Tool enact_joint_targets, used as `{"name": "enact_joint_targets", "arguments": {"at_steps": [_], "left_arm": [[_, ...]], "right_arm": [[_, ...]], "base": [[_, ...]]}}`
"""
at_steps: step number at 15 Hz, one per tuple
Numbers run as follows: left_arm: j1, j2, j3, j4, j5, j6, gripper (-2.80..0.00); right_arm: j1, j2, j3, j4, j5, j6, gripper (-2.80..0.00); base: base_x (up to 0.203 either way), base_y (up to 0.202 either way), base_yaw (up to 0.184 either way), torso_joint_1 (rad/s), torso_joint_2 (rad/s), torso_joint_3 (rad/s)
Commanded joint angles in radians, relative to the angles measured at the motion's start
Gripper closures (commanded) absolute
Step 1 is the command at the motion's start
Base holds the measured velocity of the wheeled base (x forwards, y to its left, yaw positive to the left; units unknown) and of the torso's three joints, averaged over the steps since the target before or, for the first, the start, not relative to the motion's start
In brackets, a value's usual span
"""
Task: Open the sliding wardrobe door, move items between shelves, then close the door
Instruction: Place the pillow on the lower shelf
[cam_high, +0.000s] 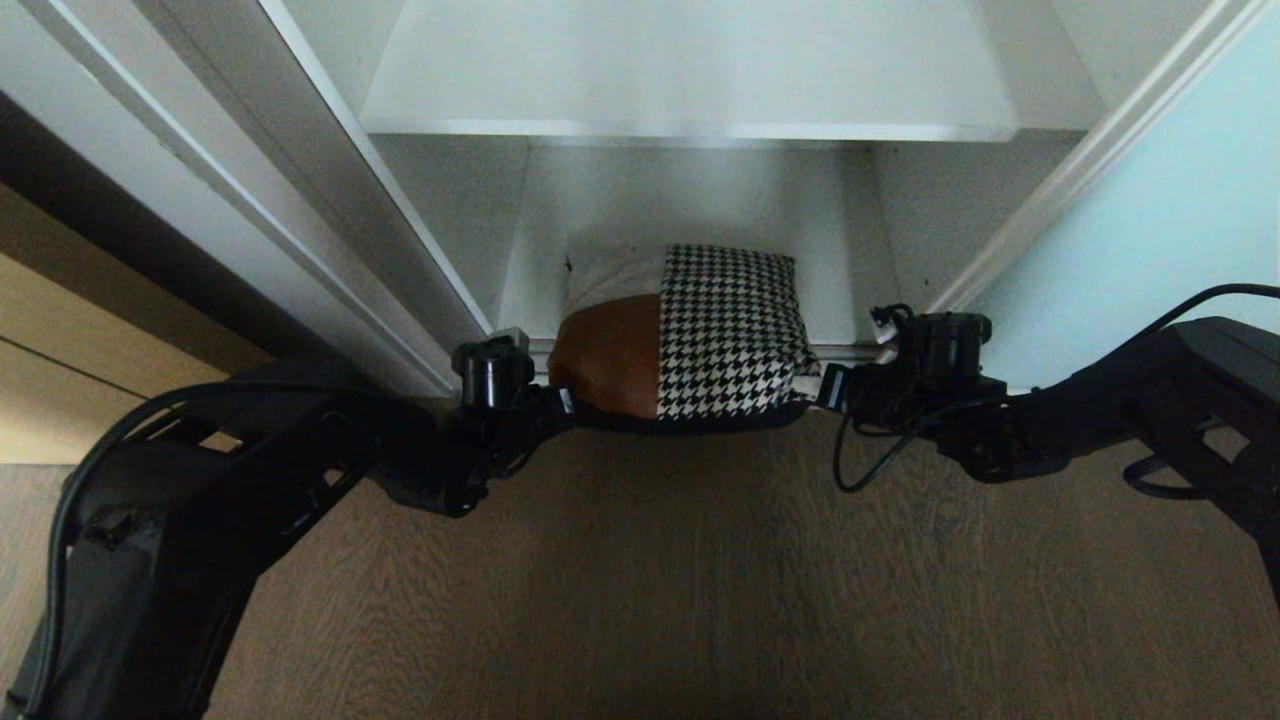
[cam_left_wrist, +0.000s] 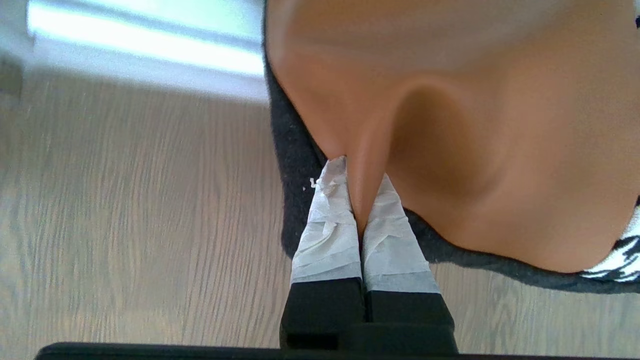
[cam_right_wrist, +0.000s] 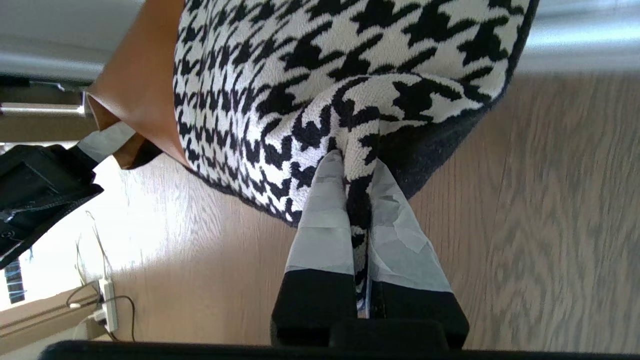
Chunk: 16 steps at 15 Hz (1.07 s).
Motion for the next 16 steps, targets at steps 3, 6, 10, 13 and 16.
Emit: {"name": "enact_joint_targets", "arguments": {"at_steps": [3,6,10,13,16], "left_arm": [[0.000,0.002,-0.002,-0.007,0.001,-0.002,0.00],[0.000,-0.002,0.007,-0.010,0.001,-0.001,0.00],[0.000,-0.001,0.030,-0.016,0.001,0.020,0.00],[-0.001,-0.025,0.065,0.005,0.013,0.031,0.00],[0.000,-0.027,0.047,0.098,0.029,0.052,0.00]], "right_arm": [[0.001,-0.007,-0.001,-0.005,0.002,0.003,0.00],[0.001,-0.011,0.005,-0.005,0.002,0.003,0.00],[0.003,-0.010,0.011,-0.003,0.002,0.001,0.00],[0.003,0.008,-0.008,0.025,0.002,-0.001,0.00],[0.003,0.035,-0.036,0.076,-0.018,-0.039,0.00]], "base": [[0.194,0.000,0.000,0.002,0.00,0.002],[0.200,0.000,0.000,0.000,0.00,0.001],[0.196,0.000,0.001,0.002,0.00,0.002],[0.073,0.000,0.000,0.004,0.00,0.002],[0.000,0.000,0.000,0.000,0.00,0.000]]}}
